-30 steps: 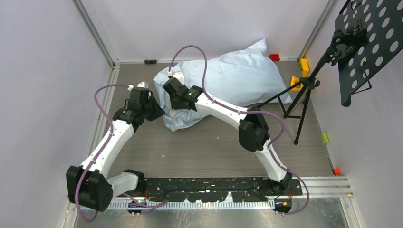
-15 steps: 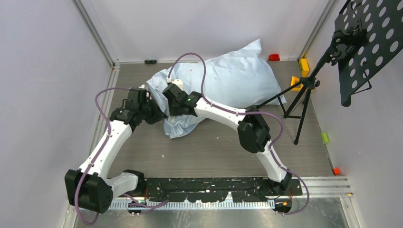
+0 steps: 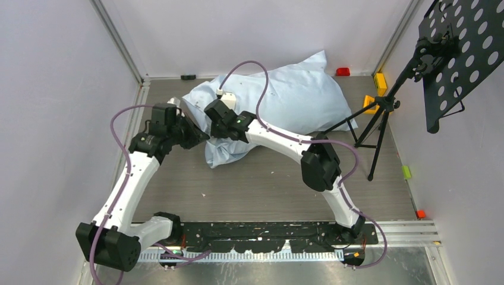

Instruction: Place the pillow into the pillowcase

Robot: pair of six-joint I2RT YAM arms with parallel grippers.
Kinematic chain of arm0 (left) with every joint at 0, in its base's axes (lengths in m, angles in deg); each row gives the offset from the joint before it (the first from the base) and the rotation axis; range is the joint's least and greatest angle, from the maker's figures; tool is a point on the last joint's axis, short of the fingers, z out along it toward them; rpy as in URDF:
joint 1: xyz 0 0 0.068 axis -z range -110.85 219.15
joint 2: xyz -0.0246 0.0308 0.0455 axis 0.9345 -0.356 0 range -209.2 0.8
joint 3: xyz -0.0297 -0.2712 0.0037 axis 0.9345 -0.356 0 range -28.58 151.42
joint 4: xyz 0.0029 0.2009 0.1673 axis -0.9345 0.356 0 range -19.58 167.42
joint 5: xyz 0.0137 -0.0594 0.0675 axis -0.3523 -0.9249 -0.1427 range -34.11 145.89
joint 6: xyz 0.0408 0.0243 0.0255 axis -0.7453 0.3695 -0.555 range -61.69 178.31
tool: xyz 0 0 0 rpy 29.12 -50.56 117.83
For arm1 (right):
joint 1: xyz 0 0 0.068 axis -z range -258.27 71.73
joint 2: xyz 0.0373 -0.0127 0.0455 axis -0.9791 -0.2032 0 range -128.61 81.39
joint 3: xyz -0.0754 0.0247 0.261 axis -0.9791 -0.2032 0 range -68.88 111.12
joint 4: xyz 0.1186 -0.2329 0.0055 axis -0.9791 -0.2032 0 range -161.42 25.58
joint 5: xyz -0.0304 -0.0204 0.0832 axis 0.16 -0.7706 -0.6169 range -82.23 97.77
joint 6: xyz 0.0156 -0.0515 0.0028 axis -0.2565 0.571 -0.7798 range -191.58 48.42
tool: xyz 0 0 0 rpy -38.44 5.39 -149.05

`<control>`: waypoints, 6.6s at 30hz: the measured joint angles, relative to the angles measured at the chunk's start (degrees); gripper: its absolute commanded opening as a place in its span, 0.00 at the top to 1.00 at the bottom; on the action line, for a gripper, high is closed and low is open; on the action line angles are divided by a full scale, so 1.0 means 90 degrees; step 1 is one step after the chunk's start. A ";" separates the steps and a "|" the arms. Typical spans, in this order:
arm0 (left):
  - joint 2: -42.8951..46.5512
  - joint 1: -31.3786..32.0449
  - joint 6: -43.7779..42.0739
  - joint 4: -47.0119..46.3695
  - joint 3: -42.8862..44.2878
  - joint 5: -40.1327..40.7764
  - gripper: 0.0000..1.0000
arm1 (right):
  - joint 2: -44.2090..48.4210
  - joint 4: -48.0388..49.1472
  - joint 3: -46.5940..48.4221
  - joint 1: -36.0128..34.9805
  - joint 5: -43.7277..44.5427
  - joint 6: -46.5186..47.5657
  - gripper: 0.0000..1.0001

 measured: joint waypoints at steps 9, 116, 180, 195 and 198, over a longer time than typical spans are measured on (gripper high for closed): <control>0.0141 -0.0182 0.0238 0.0663 0.0486 0.0510 1.00 | 0.0158 0.1253 -0.1175 -0.0406 0.0933 -0.0357 0.99; -0.1231 -0.0342 -0.0714 -0.0597 -0.0891 0.1824 0.99 | 0.1404 -0.1481 -0.0022 -0.1161 0.1751 0.2421 1.00; 0.1018 0.0585 0.0580 -0.3546 -0.2798 0.0937 0.74 | 0.2458 0.0325 -0.1282 -0.0658 -0.0559 0.0503 1.00; -0.1520 0.0736 0.1115 -0.5965 -0.3028 0.0335 0.93 | 0.2489 0.0379 -0.1447 -0.0658 -0.0644 0.0459 1.00; -0.2055 0.0845 0.1134 -0.6205 -0.2841 0.0267 0.82 | 0.2489 0.0374 -0.1447 -0.0658 -0.0651 0.0457 1.00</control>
